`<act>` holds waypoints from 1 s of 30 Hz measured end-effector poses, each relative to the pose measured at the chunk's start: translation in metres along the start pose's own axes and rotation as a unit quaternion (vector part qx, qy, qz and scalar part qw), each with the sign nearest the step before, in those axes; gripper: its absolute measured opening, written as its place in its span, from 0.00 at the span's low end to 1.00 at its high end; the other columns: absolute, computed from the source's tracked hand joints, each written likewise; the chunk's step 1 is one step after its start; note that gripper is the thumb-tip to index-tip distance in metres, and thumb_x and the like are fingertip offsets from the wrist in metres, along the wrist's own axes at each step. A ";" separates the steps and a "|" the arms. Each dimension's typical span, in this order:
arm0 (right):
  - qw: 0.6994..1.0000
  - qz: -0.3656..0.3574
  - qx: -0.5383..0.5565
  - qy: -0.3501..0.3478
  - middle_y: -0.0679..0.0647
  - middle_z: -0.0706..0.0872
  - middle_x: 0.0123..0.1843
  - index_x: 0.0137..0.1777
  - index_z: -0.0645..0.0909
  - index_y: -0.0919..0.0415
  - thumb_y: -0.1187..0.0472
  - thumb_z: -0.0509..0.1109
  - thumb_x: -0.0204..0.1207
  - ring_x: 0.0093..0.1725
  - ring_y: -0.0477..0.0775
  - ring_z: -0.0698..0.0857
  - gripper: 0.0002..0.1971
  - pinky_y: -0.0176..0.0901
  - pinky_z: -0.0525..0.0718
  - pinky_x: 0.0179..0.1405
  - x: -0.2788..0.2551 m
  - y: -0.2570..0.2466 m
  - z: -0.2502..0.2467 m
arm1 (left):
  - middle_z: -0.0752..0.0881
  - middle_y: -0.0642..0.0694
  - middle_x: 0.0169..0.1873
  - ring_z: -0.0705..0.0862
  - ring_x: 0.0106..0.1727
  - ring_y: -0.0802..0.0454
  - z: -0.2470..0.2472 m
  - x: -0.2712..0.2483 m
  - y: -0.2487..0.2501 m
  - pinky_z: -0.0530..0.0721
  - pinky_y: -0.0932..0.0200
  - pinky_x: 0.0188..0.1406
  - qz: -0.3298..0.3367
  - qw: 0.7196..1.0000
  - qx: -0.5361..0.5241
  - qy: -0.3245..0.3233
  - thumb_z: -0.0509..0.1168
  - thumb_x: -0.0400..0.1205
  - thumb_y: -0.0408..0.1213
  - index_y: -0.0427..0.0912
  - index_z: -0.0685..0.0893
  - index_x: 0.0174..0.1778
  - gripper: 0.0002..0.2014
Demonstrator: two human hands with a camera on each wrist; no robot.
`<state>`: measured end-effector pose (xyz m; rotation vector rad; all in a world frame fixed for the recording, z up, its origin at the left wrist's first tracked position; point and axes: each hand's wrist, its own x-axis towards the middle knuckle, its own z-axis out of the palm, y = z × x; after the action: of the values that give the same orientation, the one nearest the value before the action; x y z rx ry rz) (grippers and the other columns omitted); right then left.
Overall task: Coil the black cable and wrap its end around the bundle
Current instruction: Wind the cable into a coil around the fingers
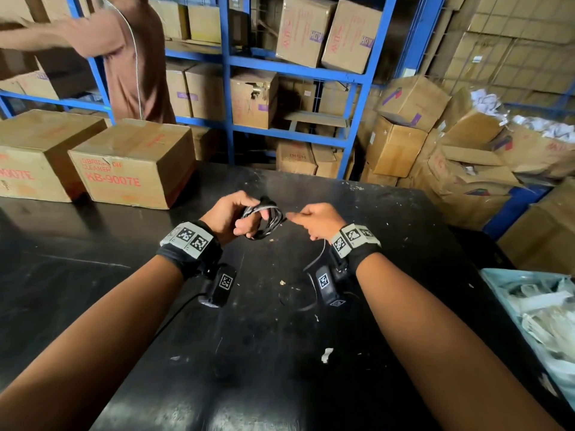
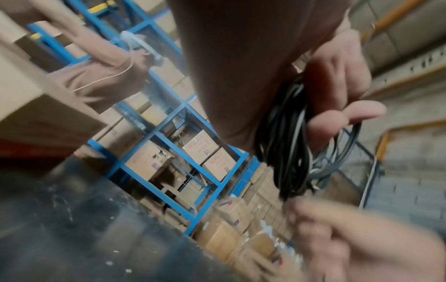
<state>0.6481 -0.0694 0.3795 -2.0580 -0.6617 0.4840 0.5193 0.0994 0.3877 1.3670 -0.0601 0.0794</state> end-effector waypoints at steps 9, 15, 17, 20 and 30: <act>0.996 -0.076 -0.011 -0.050 0.57 0.88 0.36 0.46 0.79 0.59 0.65 0.68 0.74 0.19 0.47 0.76 0.03 0.38 0.76 0.18 0.003 -0.047 0.005 | 0.78 0.49 0.15 0.70 0.18 0.53 -0.013 0.009 -0.040 0.65 0.61 0.20 -0.112 0.962 0.229 0.098 0.41 0.87 0.42 0.39 0.82 0.42 0.25; 0.996 -0.069 0.035 -0.054 0.66 0.86 0.40 0.44 0.75 0.63 0.70 0.67 0.75 0.19 0.51 0.80 0.03 0.40 0.77 0.17 -0.010 -0.041 0.045 | 0.83 0.45 0.26 0.76 0.18 0.60 -0.014 0.015 -0.041 0.72 0.65 0.21 -0.057 0.938 0.239 0.243 0.47 0.87 0.40 0.43 0.78 0.34 0.19; 0.996 -0.062 0.053 -0.046 0.62 0.87 0.38 0.38 0.74 0.60 0.67 0.64 0.78 0.20 0.52 0.80 0.07 0.41 0.78 0.18 -0.012 -0.033 0.055 | 0.81 0.44 0.28 0.77 0.21 0.56 -0.017 0.017 -0.040 0.72 0.65 0.21 -0.048 0.927 0.212 0.305 0.48 0.86 0.41 0.43 0.78 0.31 0.20; 0.994 -0.038 0.080 -0.070 0.56 0.85 0.32 0.39 0.72 0.59 0.63 0.62 0.81 0.17 0.51 0.79 0.09 0.39 0.76 0.15 -0.014 -0.021 0.068 | 0.86 0.47 0.31 0.80 0.28 0.54 -0.021 0.021 -0.042 0.73 0.64 0.24 -0.033 0.938 0.072 0.337 0.46 0.87 0.43 0.41 0.78 0.46 0.16; 0.986 -0.052 0.030 -0.156 0.53 0.77 0.25 0.35 0.81 0.61 0.49 0.61 0.82 0.21 0.51 0.70 0.19 0.40 0.70 0.21 -0.012 0.009 0.060 | 0.71 0.52 0.16 0.67 0.20 0.53 -0.003 0.008 -0.007 0.71 0.61 0.26 0.025 0.971 -0.195 0.139 0.41 0.84 0.44 0.37 0.80 0.44 0.23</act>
<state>0.6069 -0.0424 0.3416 -1.8962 -0.9220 0.7650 0.5283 0.1010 0.3808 0.9515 0.1203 0.2870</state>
